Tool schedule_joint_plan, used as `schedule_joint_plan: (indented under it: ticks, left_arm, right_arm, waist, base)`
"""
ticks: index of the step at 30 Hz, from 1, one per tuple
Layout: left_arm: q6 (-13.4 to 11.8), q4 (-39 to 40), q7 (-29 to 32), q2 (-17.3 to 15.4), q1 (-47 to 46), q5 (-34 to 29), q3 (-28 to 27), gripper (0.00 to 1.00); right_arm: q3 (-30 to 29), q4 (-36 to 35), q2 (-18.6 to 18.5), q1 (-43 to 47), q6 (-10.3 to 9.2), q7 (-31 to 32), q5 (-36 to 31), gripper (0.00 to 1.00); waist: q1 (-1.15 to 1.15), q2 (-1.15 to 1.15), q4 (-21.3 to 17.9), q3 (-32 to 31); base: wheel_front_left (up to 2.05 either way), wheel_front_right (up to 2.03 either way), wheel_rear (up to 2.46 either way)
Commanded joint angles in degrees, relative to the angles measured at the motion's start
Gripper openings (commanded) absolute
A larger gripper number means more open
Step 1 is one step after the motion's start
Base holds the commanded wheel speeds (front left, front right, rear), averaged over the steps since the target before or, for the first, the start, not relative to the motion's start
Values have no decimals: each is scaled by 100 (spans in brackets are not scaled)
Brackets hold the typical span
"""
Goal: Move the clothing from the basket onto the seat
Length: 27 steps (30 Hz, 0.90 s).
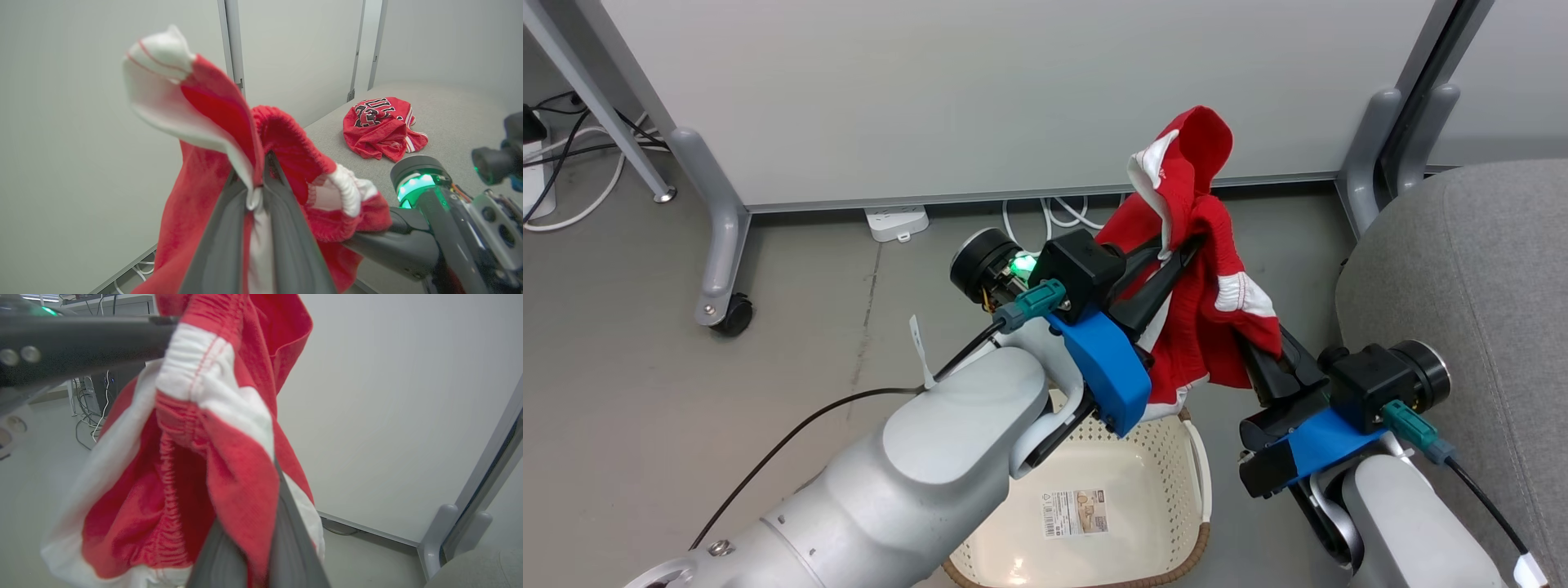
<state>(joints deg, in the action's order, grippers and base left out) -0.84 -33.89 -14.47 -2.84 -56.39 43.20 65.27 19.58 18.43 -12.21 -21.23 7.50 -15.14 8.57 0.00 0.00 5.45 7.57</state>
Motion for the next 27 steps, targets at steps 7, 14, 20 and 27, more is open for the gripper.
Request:
schedule_joint_plan:
  ticks: [7, 14, 20, 27]
  left_arm:
    - [11, -21, -38, -11, -103, 44, 44, 0]
    - [16, -43, -35, -11, -110, 65, 104, 45]
    - [-29, -70, -40, -11, -154, 84, 150, 100]
    - [-42, -97, -50, -11, -170, 102, 201, 100]
  right_arm:
    - [-17, 0, -24, -102, -2, 0, 21, 0]
    - [-48, -37, -19, -110, -2, 0, 31, 0]
    - [-86, -56, -22, -102, -2, 0, 41, 0]
    - [-172, -99, -34, -117, -2, 0, 67, 0]
  waist:
    - [0, 0, 2, 32]
    - [0, 0, 11, 61]
    - [0, 0, 20, 82]
    - [0, 0, 17, 126]
  base:
    - [0, 0, 0]
    - [0, 0, 0]
    - [0, 0, 0]
    - [0, 0, 0]
